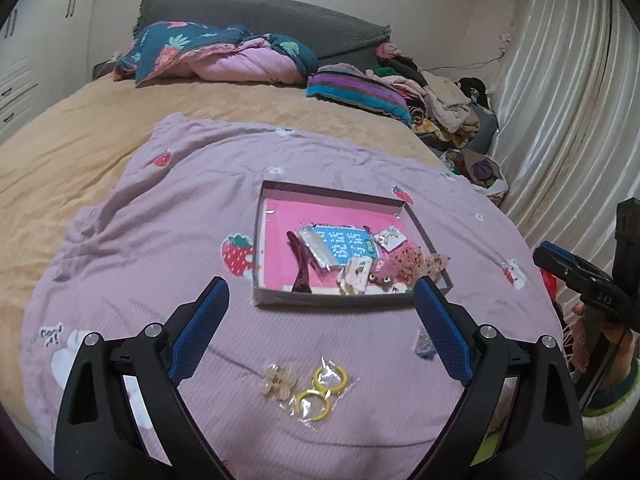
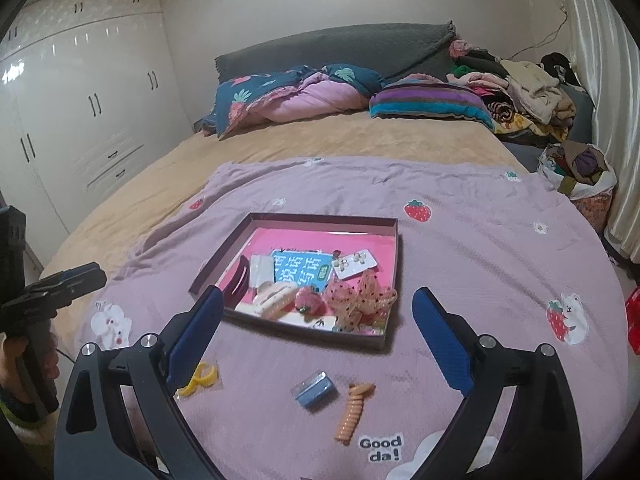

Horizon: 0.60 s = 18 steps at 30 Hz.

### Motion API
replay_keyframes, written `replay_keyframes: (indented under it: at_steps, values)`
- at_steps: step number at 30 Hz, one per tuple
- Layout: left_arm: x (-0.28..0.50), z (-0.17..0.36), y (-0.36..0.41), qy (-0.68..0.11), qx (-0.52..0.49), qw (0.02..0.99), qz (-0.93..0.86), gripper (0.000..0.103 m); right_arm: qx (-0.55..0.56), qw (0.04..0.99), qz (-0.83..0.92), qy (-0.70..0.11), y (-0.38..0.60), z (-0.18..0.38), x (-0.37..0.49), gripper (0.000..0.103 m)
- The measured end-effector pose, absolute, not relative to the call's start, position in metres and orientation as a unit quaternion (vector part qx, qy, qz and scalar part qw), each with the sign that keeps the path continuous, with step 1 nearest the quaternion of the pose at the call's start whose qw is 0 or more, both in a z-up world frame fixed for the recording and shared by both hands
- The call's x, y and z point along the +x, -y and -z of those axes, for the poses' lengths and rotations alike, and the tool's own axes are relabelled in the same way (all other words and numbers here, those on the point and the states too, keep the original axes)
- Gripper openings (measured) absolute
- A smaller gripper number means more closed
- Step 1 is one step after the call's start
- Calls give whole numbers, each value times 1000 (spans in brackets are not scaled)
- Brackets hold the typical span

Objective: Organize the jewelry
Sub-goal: 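Withdraw both open tools from the tray toward the remaining items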

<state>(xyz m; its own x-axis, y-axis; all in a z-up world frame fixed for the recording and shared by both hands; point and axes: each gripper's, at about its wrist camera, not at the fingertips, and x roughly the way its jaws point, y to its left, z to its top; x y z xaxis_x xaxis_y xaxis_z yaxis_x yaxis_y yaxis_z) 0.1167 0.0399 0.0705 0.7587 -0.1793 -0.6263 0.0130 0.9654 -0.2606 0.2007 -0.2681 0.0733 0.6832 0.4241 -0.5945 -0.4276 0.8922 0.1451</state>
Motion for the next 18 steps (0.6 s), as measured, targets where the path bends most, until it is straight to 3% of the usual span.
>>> replay_keyframes:
  at_steps: [18]
  values:
    - [80, -34, -35, -376, -101, 920, 49, 86, -25, 908, -243, -341, 259, -45, 159, 95]
